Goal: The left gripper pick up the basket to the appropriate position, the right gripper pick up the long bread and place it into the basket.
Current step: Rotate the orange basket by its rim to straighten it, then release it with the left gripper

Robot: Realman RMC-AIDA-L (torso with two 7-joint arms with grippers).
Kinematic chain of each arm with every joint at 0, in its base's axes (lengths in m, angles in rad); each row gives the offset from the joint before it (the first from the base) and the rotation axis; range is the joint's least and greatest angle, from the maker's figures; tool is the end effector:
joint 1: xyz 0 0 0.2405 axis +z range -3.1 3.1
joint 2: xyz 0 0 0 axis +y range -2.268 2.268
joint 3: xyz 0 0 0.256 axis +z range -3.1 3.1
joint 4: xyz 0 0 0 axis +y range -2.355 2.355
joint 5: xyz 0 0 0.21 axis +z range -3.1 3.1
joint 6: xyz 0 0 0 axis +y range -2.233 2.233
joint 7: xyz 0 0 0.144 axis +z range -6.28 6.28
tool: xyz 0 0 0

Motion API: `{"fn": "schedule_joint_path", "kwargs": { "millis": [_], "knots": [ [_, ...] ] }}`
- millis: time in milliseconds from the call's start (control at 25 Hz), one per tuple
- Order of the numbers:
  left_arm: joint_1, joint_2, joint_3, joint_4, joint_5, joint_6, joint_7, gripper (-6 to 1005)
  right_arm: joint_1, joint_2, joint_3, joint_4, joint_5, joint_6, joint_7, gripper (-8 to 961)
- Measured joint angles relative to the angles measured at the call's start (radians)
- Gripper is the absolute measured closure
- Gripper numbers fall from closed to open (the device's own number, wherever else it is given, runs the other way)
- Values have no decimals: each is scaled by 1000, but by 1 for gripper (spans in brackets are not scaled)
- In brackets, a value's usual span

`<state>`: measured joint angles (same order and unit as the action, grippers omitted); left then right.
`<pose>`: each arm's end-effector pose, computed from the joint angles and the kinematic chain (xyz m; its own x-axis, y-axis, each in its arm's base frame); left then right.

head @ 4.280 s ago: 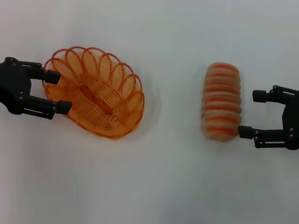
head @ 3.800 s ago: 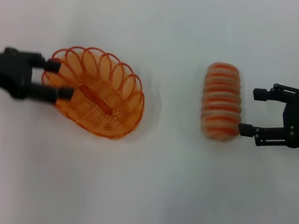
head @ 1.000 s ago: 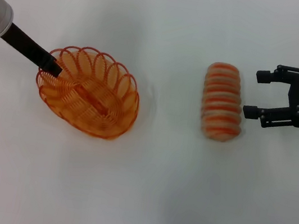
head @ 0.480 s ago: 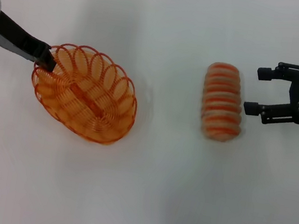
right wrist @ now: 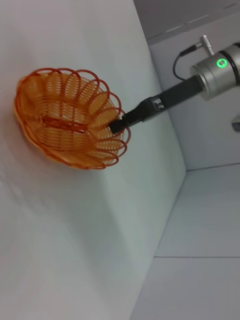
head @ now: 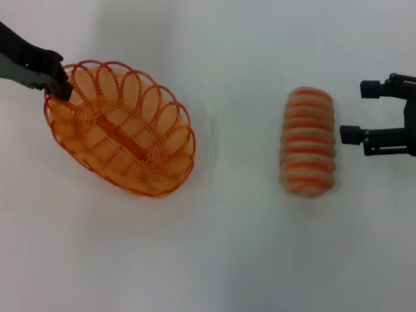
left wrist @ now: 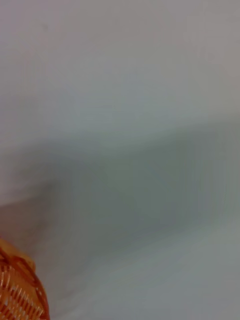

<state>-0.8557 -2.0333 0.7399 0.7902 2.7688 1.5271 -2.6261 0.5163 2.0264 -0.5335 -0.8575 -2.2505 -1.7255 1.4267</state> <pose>-0.2384 0.3947 0.0235 0.2921 0.9558 0.0347 0.9034 -0.2638 -0.3381 0.2867 0.3211 0.0581 0.8783 -0.3374 -0.3389 -0.4197 -0.8835 -0.2081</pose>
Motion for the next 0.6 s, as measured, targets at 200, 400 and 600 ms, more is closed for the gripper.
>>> {"fn": "schedule_joint_path", "kwargs": {
  "millis": [200,400,600],
  "knots": [
    [4,-6,-64,-3,0,6,-18,906,6,-1,25,0,0,13,4,7],
    [16,-10,-169,-25,-8,9,-17,907,7,-2,46,0,1,27,11,7],
    [45,-10,-185,-37,-63,10,-24,908,11,-2,53,0,3,38,12,7]
  ]
}}
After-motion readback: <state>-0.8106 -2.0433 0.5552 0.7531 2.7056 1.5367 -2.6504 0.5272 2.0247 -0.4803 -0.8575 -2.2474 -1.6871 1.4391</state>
